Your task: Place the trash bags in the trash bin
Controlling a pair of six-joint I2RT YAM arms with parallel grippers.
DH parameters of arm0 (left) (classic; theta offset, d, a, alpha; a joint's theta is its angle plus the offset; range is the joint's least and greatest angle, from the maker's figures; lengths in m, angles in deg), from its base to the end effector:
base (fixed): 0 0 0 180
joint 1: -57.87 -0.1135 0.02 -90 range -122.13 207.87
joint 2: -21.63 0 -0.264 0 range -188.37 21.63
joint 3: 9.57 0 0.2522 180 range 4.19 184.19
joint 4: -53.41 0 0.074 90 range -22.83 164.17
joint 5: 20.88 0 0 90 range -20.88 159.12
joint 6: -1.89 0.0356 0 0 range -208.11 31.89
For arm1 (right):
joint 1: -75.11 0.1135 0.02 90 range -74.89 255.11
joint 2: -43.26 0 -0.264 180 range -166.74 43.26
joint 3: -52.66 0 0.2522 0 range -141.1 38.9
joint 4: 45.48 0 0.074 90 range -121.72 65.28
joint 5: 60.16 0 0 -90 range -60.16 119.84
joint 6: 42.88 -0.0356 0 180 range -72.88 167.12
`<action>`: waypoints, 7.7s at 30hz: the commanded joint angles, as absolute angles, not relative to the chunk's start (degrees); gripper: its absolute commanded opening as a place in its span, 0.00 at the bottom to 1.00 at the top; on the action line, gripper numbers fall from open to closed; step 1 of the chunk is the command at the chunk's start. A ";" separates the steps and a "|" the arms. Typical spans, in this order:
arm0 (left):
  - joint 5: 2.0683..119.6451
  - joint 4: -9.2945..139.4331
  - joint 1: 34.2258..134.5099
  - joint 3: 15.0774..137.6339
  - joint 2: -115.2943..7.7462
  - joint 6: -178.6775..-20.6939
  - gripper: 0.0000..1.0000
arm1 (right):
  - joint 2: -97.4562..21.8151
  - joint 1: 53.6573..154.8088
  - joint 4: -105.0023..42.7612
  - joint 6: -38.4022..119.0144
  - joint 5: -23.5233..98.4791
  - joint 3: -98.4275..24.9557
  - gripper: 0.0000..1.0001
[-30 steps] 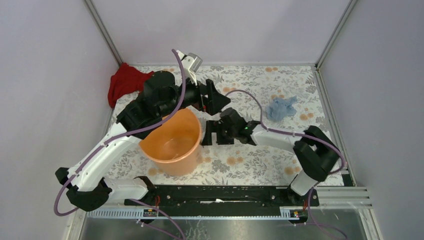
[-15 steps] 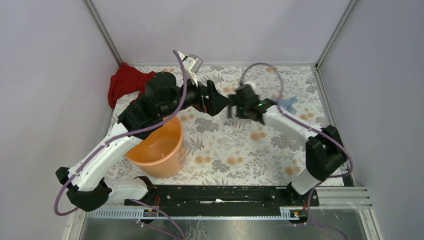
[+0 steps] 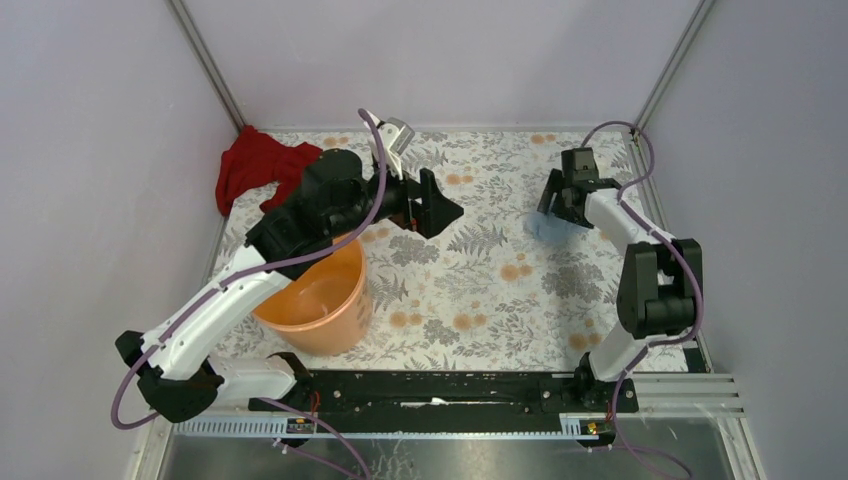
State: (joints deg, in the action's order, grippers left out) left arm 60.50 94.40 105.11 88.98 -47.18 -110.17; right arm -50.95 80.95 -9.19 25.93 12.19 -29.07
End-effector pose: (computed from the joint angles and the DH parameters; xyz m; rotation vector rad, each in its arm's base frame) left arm 0.1663 -0.1877 0.4635 0.5217 1.8041 -0.9909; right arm 0.3560 0.0256 0.2411 0.4539 2.3311 -0.1495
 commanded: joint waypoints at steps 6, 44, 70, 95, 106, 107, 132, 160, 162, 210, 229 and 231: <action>59.14 88.64 105.33 82.79 -45.08 -112.52 0.99 | -51.42 96.25 -11.97 29.42 31.53 -23.29 0.53; 77.91 94.67 110.13 106.98 -92.13 -111.72 0.92 | -20.88 82.31 -12.19 23.85 33.14 -1.66 1.00; 79.41 88.10 109.22 104.33 -89.45 -106.18 0.00 | -36.43 82.31 -33.33 16.86 65.33 2.22 0.93; 51.00 77.08 103.77 88.18 -67.50 -111.82 0.00 | -19.44 85.63 -41.80 10.83 75.61 -3.08 0.93; 51.08 77.54 99.61 82.59 -57.21 -109.99 0.00 | -20.03 85.83 -34.79 14.93 59.34 -0.57 0.21; 51.30 77.74 98.86 81.99 -56.20 -109.92 0.00 | -19.35 85.83 -31.39 17.04 56.43 -1.10 0.19; 48.26 79.47 94.78 83.62 -57.77 -124.07 0.00 | -19.24 86.95 -18.55 24.43 66.94 -6.52 0.98; 37.30 66.90 94.48 79.96 -59.25 -132.80 0.00 | -45.71 93.97 -102.17 -19.58 75.93 14.40 0.03; 40.66 71.20 94.03 81.12 -58.30 -130.04 0.00 | -44.87 93.85 -94.15 -17.52 74.84 13.49 0.00; 49.36 75.20 91.38 66.88 -47.92 -122.74 0.00 | -13.86 93.43 -2.81 30.56 42.67 -14.34 0.18; 27.85 64.17 90.61 69.13 -43.11 -115.87 0.00 | -14.51 93.46 -8.76 27.58 48.06 -8.80 0.89; 28.19 64.58 90.65 71.35 -43.56 -114.70 0.00 | -14.57 93.47 -9.09 26.93 50.79 -9.19 0.90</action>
